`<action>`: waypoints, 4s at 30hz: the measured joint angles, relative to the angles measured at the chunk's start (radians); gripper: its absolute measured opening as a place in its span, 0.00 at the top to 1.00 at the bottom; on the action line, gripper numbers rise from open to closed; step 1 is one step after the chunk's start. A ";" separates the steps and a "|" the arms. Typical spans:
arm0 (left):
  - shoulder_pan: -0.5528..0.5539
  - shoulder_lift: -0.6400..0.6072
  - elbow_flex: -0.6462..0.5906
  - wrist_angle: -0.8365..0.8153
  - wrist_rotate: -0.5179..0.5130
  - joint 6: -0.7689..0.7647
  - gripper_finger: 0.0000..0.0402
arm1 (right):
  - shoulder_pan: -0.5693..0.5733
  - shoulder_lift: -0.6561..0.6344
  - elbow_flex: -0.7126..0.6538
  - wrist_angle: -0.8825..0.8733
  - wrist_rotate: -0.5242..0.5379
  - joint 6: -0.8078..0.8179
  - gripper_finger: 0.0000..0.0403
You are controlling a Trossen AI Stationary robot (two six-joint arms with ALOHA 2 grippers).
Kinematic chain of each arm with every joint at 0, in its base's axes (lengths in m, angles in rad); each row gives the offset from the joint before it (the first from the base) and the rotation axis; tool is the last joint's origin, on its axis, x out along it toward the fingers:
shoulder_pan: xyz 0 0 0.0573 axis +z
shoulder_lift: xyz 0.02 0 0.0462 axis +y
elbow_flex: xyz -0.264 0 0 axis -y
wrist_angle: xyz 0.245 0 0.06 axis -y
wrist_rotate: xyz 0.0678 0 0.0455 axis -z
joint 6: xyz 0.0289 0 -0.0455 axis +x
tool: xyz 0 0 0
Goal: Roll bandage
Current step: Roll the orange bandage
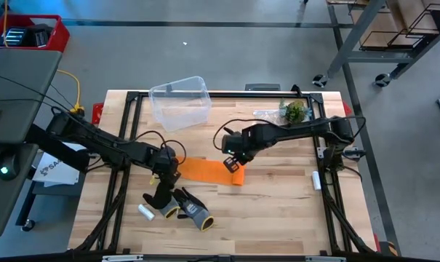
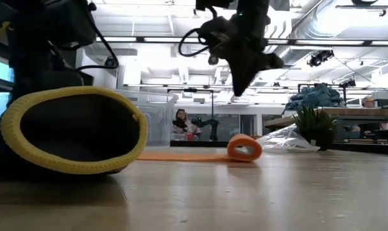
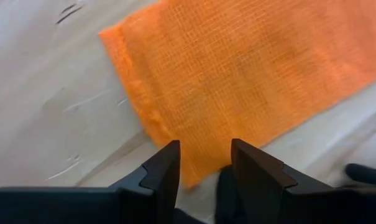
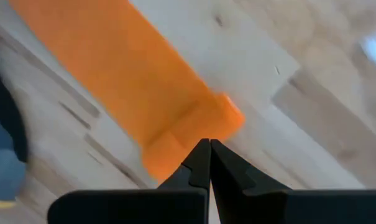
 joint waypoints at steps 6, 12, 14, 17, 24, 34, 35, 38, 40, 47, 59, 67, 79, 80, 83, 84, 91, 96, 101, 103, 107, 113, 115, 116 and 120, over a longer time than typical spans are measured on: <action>0.000 -0.001 0.001 0.047 0.042 -0.029 0.65 | 0.039 0.000 -0.074 -0.006 -0.047 0.099 1.00; 0.000 -0.001 0.001 0.043 0.049 -0.024 0.65 | 0.097 0.000 -0.185 0.056 -0.109 0.213 1.00; 0.000 -0.001 0.001 0.042 0.048 -0.005 0.65 | 0.114 0.000 -0.236 0.113 -0.121 0.278 1.00; 0.000 -0.008 0.001 0.043 0.042 0.037 0.65 | 0.130 0.000 -0.307 0.201 -0.142 0.354 1.00; 0.014 -0.084 0.001 0.039 -0.005 0.073 0.65 | 0.132 -0.012 -0.372 0.325 -0.212 0.377 1.00; 0.061 -0.088 0.002 0.000 -0.024 0.137 0.73 | 0.106 -0.021 -0.372 0.306 -0.065 0.402 1.00; 0.061 -0.077 0.002 0.006 -0.023 0.155 0.76 | 0.101 -0.021 -0.372 0.322 -0.054 0.404 1.00; 0.061 -0.052 0.002 0.027 -0.024 0.184 0.88 | 0.087 -0.021 -0.372 0.356 -0.046 0.403 1.00; 0.060 -0.038 0.002 0.037 -0.027 0.193 0.96 | 0.086 -0.020 -0.372 0.347 -0.023 0.403 1.00; 0.058 -0.004 0.002 0.051 -0.036 0.194 1.00 | 0.087 -0.014 -0.372 0.347 -0.003 0.418 1.00; 0.038 0.075 0.002 0.075 -0.034 0.169 1.00 | 0.089 -0.013 -0.372 0.517 0.011 0.455 1.00; 0.037 0.085 0.005 0.044 -0.033 0.198 1.00 | 0.082 -0.013 -0.372 0.645 0.011 0.483 1.00; 0.048 0.086 0.004 -0.037 -0.128 0.280 1.00 | 0.076 -0.014 -0.372 0.669 0.015 0.481 1.00; 0.048 0.086 0.003 -0.045 -0.132 0.280 1.00 | 0.076 -0.014 -0.372 0.669 0.018 0.481 1.00; 0.048 0.086 0.003 -0.075 -0.137 0.264 1.00 | 0.076 -0.014 -0.372 0.675 0.022 0.481 1.00; 0.048 0.086 0.003 -0.086 -0.138 0.260 1.00 | 0.076 -0.014 -0.371 0.680 0.023 0.480 1.00; 0.048 0.087 0.003 -0.140 -0.154 0.248 1.00 | 0.076 -0.014 -0.371 0.713 0.030 0.480 1.00; 0.048 0.087 0.002 -0.141 -0.154 0.247 1.00 | 0.071 -0.050 -0.371 0.660 0.049 0.420 1.00; 0.048 0.087 0.002 -0.140 -0.154 0.247 1.00 | 0.076 -0.127 -0.368 0.459 0.048 0.391 1.00; 0.048 0.087 0.002 -0.140 -0.154 0.247 1.00 | 0.080 -0.122 -0.370 0.415 0.024 0.386 1.00; 0.048 0.087 0.002 -0.138 -0.156 0.246 1.00 | 0.090 -0.061 -0.370 0.469 -0.017 0.385 1.00; 0.049 0.087 0.002 -0.139 -0.154 0.246 1.00 | 0.095 0.032 -0.370 0.527 -0.017 0.405 1.00; 0.049 0.087 0.002 -0.139 -0.154 0.246 1.00 | 0.095 0.053 -0.371 0.546 -0.041 0.410 1.00; 0.049 0.087 0.002 -0.138 -0.154 0.246 1.00 | 0.095 0.058 -0.371 0.559 -0.049 0.409 1.00; 0.048 0.087 0.002 -0.138 -0.153 0.246 1.00 | 0.096 0.060 -0.371 0.597 -0.036 0.421 1.00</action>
